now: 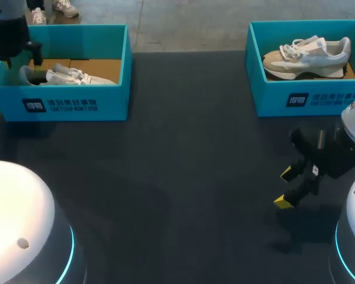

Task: Take the shoe out of the shoebox, open the shoe tongue, remove and reinsert the insole, then place the shoe into the shoebox

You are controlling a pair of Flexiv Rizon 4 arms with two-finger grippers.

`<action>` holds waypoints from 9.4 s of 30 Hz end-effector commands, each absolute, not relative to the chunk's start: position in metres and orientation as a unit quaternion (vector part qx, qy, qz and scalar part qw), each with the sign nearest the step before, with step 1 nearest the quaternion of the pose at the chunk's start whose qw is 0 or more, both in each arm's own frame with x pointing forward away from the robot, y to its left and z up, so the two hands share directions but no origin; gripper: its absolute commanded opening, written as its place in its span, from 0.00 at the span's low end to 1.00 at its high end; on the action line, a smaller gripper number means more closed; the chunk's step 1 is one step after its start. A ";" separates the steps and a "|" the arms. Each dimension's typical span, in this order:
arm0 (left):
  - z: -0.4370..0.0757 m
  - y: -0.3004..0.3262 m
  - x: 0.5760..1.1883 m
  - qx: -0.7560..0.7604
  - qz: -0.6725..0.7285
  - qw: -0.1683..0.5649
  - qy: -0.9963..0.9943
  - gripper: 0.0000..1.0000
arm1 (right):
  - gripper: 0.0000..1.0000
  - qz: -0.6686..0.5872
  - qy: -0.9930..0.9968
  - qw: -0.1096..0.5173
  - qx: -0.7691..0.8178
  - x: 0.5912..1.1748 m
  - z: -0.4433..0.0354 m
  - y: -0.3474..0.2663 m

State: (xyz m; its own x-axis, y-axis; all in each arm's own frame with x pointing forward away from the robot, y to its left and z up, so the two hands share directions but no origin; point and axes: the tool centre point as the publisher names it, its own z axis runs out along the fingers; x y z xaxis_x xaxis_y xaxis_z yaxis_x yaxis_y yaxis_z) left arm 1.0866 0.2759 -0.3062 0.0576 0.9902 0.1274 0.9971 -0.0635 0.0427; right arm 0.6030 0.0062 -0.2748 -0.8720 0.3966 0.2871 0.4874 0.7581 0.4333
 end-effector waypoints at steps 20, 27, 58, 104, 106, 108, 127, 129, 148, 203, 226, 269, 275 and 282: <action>-0.201 0.279 1.023 -0.712 -0.046 0.002 -0.701 1.00 | 1.00 -0.255 -0.933 0.088 -0.237 0.601 -0.275 0.006; -0.181 0.280 1.008 -0.717 -0.032 0.002 -0.697 1.00 | 1.00 -0.255 -0.933 0.088 -0.237 0.601 -0.275 0.006; -0.178 0.280 1.006 -0.716 -0.036 0.004 -0.697 1.00 | 1.00 -0.161 -0.942 0.053 -0.291 0.657 -0.219 -0.005; -0.178 0.280 1.006 -0.716 -0.036 0.004 -0.697 1.00 | 1.00 -0.034 -0.864 0.038 -0.500 0.784 -0.163 -0.124; -0.178 0.280 1.006 -0.716 -0.036 0.004 -0.697 1.00 | 1.00 -0.031 -0.836 0.020 -0.548 0.803 -0.158 -0.136; -0.178 0.280 1.006 -0.716 -0.036 0.004 -0.697 1.00 | 1.00 -0.041 -0.810 0.013 -0.586 0.821 -0.150 -0.150; -0.178 0.280 1.006 -0.716 -0.036 0.004 -0.697 1.00 | 1.00 0.039 -0.738 -0.032 -0.673 0.936 -0.154 -0.228; -0.178 0.280 1.006 -0.716 -0.036 0.004 -0.697 1.00 | 1.00 0.038 -0.731 -0.035 -0.681 0.944 -0.159 -0.232; -0.178 0.280 1.006 -0.716 -0.036 0.004 -0.697 1.00 | 1.00 0.024 -0.710 -0.051 -0.702 1.014 -0.195 -0.246; -0.178 0.280 1.006 -0.716 -0.036 0.004 -0.697 1.00 | 1.00 0.013 -0.697 -0.111 -0.708 1.107 -0.256 -0.277; -0.178 0.280 1.006 -0.716 -0.036 0.004 -0.697 1.00 | 1.00 0.022 -0.686 -0.140 -0.713 1.130 -0.271 -0.291; -0.178 0.280 1.006 -0.716 -0.036 0.004 -0.697 1.00 | 0.94 0.074 -0.691 -0.166 -0.700 1.165 -0.332 -0.323; -0.178 0.280 1.006 -0.716 -0.036 0.004 -0.697 1.00 | 0.93 0.075 -0.692 -0.167 -0.698 1.168 -0.331 -0.325; -0.178 0.280 1.006 -0.716 -0.036 0.004 -0.697 1.00 | 0.92 0.073 -0.689 -0.173 -0.700 1.166 -0.319 -0.330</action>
